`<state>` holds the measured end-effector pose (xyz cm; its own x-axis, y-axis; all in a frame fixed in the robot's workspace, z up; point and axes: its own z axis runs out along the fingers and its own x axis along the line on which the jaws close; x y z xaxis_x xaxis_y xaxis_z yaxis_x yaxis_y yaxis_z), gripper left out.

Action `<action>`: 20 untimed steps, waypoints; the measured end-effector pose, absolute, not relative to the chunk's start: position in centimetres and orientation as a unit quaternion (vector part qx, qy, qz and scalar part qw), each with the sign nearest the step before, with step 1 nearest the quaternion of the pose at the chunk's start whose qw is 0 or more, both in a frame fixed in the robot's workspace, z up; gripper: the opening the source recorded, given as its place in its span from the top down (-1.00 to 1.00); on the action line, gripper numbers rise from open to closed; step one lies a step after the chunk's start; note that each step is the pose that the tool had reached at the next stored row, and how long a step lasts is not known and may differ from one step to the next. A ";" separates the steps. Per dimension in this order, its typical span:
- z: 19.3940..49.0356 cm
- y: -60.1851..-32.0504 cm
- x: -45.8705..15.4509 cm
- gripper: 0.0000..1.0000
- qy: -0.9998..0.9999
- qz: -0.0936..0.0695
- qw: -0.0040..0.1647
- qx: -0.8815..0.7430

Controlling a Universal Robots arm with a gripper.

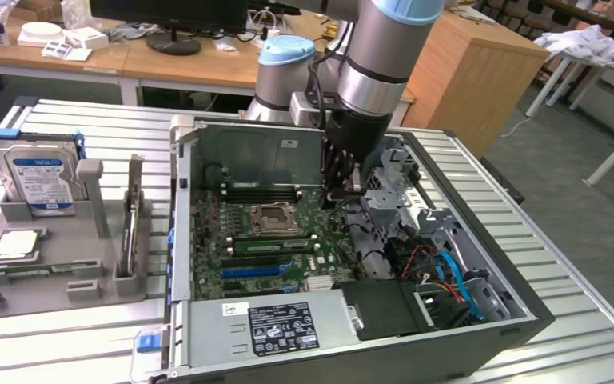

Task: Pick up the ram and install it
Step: 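Press down the ram until it locks into place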

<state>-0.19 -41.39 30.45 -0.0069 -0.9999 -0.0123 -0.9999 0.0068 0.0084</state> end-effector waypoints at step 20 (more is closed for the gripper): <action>28.7 -41.4 -0.2 0.79 0.710 0.007 0.001 -0.705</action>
<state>-0.19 -41.39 28.72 -0.0069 -0.9999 -0.0123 -0.9999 0.0068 0.0084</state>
